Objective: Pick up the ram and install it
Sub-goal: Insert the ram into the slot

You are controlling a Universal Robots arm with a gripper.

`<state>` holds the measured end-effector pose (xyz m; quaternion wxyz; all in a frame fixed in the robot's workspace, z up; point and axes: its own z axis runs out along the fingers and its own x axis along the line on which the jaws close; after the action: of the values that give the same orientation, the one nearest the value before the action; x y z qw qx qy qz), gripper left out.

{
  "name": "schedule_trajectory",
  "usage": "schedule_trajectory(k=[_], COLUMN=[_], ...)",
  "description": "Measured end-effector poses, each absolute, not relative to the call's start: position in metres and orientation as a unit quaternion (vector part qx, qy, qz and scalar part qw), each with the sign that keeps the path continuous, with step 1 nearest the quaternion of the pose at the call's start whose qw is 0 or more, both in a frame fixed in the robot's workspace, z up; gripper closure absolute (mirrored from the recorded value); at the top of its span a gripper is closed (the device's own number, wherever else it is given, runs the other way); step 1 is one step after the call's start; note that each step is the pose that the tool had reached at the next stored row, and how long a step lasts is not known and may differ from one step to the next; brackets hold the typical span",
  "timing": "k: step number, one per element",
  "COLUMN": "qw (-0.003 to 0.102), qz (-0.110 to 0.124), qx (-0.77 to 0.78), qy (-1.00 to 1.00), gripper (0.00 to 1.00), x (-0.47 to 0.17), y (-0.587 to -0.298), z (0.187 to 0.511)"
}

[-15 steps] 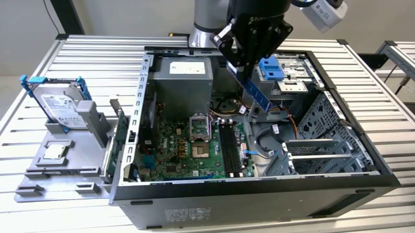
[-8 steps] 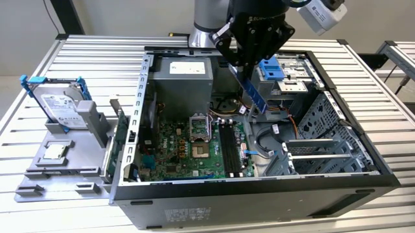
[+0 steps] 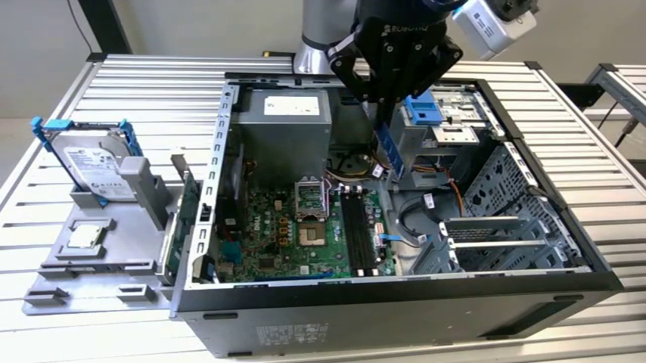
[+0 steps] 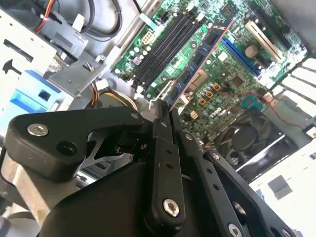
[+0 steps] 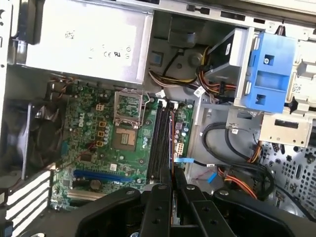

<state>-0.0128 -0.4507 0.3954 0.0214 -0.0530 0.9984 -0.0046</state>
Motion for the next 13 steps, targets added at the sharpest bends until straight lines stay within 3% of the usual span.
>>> schedule_trajectory(k=[13], qw=[0.021], qz=[-0.006], qx=[0.026], qy=[0.999], gripper=[1.00], x=[-0.0127], y=[-0.4507], z=[0.3953])
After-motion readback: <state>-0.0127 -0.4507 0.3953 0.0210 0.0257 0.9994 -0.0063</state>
